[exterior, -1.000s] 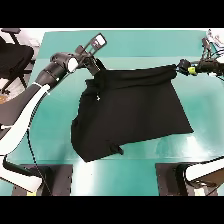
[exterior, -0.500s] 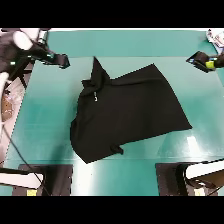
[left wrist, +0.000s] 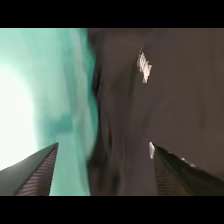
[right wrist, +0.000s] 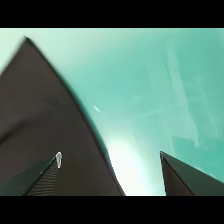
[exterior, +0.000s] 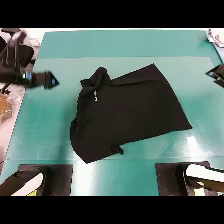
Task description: Fold the shirts.
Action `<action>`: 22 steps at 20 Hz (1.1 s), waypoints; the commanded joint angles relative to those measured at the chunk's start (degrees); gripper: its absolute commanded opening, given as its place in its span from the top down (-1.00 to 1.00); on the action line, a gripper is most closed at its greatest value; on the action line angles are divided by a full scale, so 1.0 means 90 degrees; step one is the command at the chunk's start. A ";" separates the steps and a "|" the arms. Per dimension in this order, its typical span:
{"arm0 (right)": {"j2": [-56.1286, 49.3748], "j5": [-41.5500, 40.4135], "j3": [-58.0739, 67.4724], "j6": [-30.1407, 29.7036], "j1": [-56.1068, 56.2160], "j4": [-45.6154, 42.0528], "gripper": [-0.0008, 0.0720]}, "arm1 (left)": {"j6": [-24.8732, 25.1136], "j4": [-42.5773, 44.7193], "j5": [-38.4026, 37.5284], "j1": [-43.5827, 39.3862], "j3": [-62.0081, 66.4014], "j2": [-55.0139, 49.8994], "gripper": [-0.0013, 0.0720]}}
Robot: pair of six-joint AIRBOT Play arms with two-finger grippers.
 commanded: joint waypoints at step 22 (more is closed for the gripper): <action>0.0457 0.0493 -0.0782 -0.0294 0.0248 -0.0007 -0.90 | -0.0185 -0.2705 0.1413 0.0007 -0.5918 0.1180 -0.94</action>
